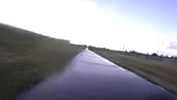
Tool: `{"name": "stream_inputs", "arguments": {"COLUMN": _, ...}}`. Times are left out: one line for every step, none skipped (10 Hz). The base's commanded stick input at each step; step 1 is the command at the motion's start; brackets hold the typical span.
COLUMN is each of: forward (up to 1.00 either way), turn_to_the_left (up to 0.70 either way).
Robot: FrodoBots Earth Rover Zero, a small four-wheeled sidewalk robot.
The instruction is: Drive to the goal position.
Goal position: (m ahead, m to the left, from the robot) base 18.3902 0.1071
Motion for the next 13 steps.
{"name": "stream_inputs", "arguments": {"forward": 0.45, "turn_to_the_left": 0.00}}
{"name": "stream_inputs", "arguments": {"forward": 0.45, "turn_to_the_left": 0.00}}
{"name": "stream_inputs", "arguments": {"forward": 0.45, "turn_to_the_left": 0.00}}
{"name": "stream_inputs", "arguments": {"forward": 0.45, "turn_to_the_left": 0.00}}
{"name": "stream_inputs", "arguments": {"forward": 0.45, "turn_to_the_left": 0.00}}
{"name": "stream_inputs", "arguments": {"forward": 0.45, "turn_to_the_left": 0.00}}
{"name": "stream_inputs", "arguments": {"forward": 0.45, "turn_to_the_left": 0.00}}
{"name": "stream_inputs", "arguments": {"forward": 0.45, "turn_to_the_left": 0.00}}
{"name": "stream_inputs", "arguments": {"forward": 0.45, "turn_to_the_left": 0.00}}
{"name": "stream_inputs", "arguments": {"forward": 0.45, "turn_to_the_left": 0.00}}
{"name": "stream_inputs", "arguments": {"forward": 0.45, "turn_to_the_left": 0.00}}
{"name": "stream_inputs", "arguments": {"forward": 0.45, "turn_to_the_left": 0.00}}
{"name": "stream_inputs", "arguments": {"forward": 0.45, "turn_to_the_left": 0.00}}
